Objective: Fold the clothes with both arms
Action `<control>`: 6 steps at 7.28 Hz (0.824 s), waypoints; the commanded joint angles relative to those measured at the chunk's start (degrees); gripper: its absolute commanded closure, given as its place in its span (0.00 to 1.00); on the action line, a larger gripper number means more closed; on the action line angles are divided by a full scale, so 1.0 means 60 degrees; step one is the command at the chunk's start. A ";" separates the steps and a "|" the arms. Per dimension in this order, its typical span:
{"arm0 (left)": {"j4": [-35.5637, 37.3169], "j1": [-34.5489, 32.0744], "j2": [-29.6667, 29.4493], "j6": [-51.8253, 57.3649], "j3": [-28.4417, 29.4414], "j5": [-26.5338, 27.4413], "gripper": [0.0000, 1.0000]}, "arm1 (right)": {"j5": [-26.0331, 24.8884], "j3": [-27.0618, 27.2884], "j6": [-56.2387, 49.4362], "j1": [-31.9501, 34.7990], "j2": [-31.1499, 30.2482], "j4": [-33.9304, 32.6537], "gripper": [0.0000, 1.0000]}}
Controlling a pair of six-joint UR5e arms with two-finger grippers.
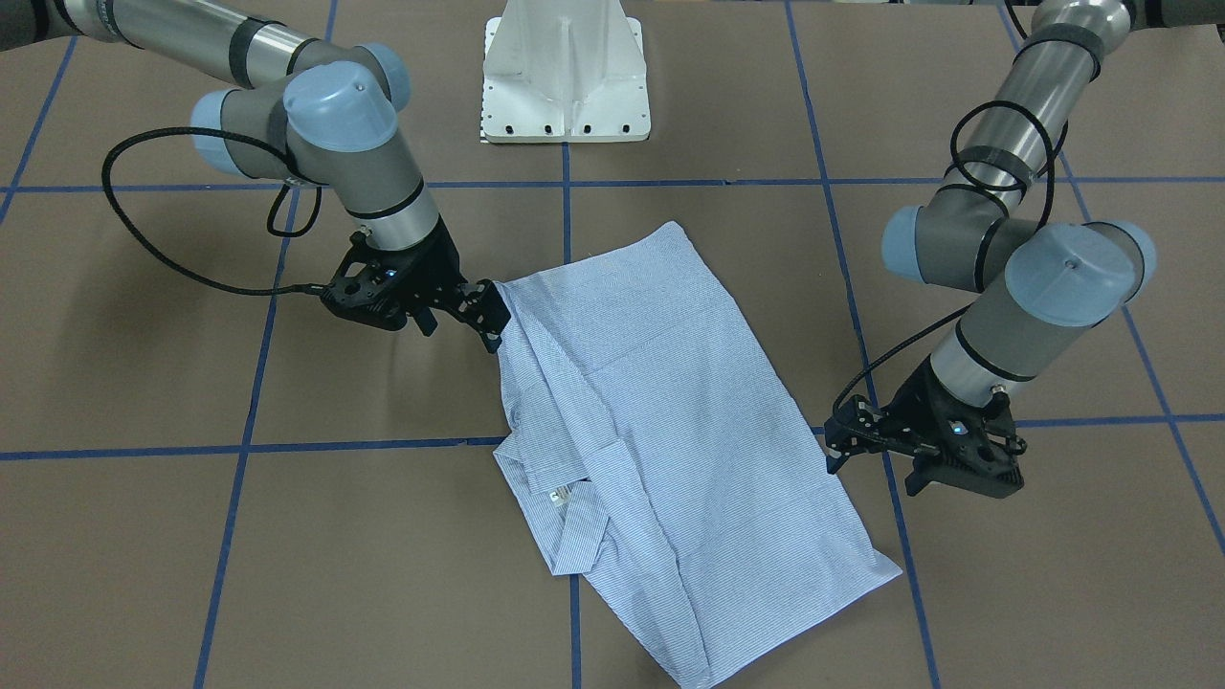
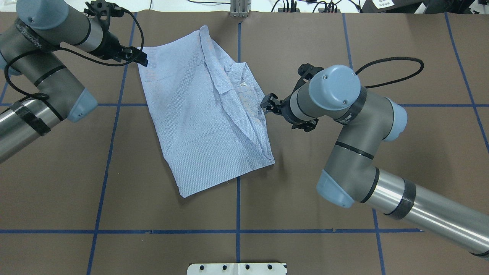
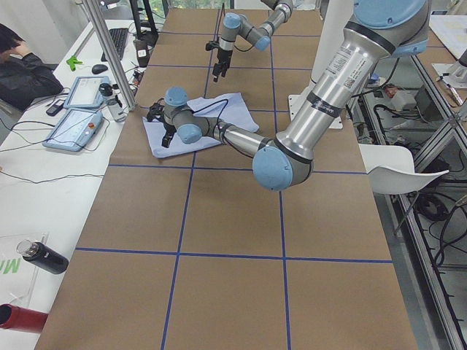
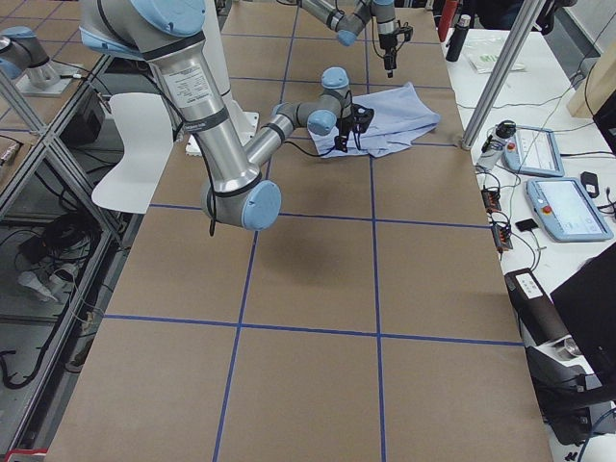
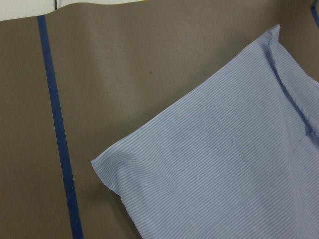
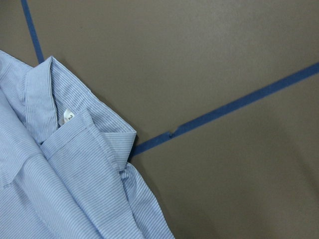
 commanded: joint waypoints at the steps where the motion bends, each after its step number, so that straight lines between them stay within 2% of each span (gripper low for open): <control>1: -0.0001 0.0059 0.0134 -0.0355 -0.0368 0.0001 0.00 | -0.1075 -0.0048 0.1436 -0.0934 0.0024 -0.0105 0.10; 2: -0.0001 0.0059 0.0308 -0.0355 -0.0558 0.0001 0.00 | -0.1151 0.0053 0.1920 -0.1054 0.0067 -0.0671 0.13; 4: -0.0001 0.0059 0.0427 -0.0355 -0.0721 -0.0013 0.00 | -0.1749 0.0025 0.2071 -0.1623 -0.0136 -0.0750 0.18; 6: -0.0001 0.0059 0.0427 -0.0443 -0.0721 -0.0014 0.00 | -0.2000 0.0039 0.2523 -0.1932 -0.0152 -0.0780 0.22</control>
